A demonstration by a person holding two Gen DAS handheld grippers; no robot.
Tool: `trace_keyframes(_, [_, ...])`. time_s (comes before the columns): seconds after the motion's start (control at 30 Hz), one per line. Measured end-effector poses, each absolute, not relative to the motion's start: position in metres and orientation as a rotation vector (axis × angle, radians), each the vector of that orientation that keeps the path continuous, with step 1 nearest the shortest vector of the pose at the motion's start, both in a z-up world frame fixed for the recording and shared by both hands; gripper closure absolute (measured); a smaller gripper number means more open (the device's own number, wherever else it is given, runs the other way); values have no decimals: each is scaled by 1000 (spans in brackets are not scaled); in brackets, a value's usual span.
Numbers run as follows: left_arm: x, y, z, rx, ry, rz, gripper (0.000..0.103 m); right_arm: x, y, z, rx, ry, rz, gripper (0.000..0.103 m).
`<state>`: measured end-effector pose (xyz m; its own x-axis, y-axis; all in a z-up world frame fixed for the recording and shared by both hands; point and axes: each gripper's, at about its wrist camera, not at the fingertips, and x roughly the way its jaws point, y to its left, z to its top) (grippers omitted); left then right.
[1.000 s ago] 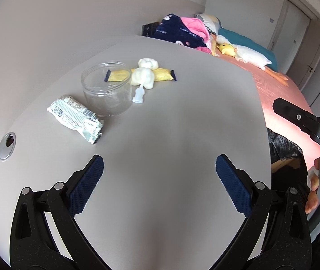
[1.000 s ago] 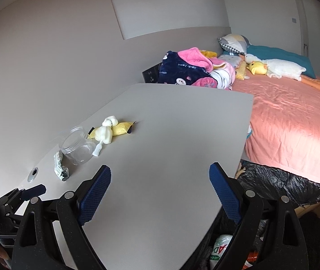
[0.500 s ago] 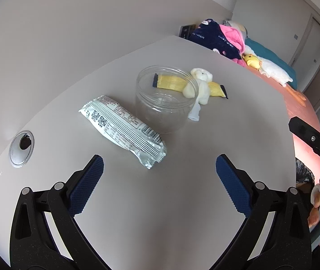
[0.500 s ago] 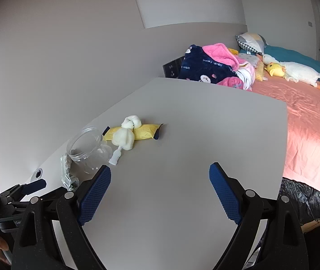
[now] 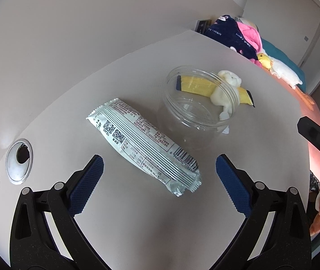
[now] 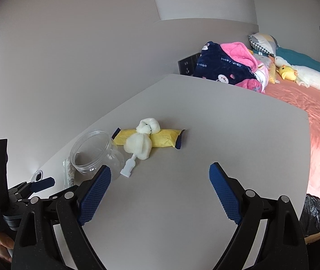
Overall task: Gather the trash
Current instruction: 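Grasp the silver snack wrapper with the left gripper while the right gripper grasps the clear jar rim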
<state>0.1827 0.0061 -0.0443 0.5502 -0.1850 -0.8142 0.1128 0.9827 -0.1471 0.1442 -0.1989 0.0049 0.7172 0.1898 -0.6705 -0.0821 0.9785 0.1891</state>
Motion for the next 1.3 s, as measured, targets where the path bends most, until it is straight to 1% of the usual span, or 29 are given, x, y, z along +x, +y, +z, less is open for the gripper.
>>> trace_keyframes(0.07, [187,7,-46,-77,975,-168,7,150,-193,5,150,760,168,14])
trace_keyframes(0.17, [192,10,-49,-77,978,-160,15,156,-183,5,140,760,188,14])
trace_keyframes(0.23, [195,12,-50,-83,982,-155,18,161,-176,3,136,768,208,14])
trace_keyframes(0.3, [197,15,-53,-87,984,-153,23,166,-169,1,134,773,219,14])
trace_keyframes(0.33, [198,16,-55,-94,985,-154,26,168,-166,0,137,776,226,16])
trace_keyframes(0.37, [198,18,-56,-103,989,-160,35,170,-162,-2,139,781,233,18])
trace_keyframes(0.4, [200,20,-58,-117,996,-171,47,173,-159,-4,143,788,244,22])
trace_keyframes(0.43, [200,22,-60,-128,999,-179,51,176,-155,-5,146,794,252,25])
trace_keyframes(0.47, [200,23,-60,-122,990,-169,53,179,-151,-7,146,801,259,27])
trace_keyframes(0.5, [200,24,-61,-121,989,-165,58,183,-147,-9,147,809,265,30])
trace_keyframes(0.53, [199,25,-62,-120,986,-165,61,185,-144,-11,153,812,271,32])
trace_keyframes(0.6, [198,27,-63,-117,977,-167,62,191,-138,-13,162,816,279,35])
trace_keyframes(0.67, [196,26,-63,-101,967,-164,62,197,-132,-15,166,822,278,40])
trace_keyframes(0.73, [195,23,-64,-74,954,-157,62,204,-128,-16,172,831,289,48])
trace_keyframes(0.77, [194,23,-65,-67,947,-157,62,206,-125,-16,165,835,287,50])
trace_keyframes(0.87, [194,26,-65,-85,941,-163,62,214,-120,-23,154,862,281,58])
trace_keyframes(0.93, [195,29,-64,-109,941,-169,62,217,-119,-28,152,882,280,70])
trace_keyframes(0.97, [195,30,-65,-116,942,-172,62,217,-119,-31,159,889,293,75])
trace_keyframes(1.0, [195,31,-65,-120,942,-174,63,217,-119,-33,157,895,292,90])
trace_keyframes(1.03, [195,31,-65,-124,943,-168,64,216,-118,-34,149,896,291,93])
trace_keyframes(1.17, [195,36,-63,-162,931,-147,73,208,-119,-35,160,882,301,93])
trace_keyframes(1.3, [191,37,-58,-149,914,-138,75,204,-123,-32,164,872,298,93])
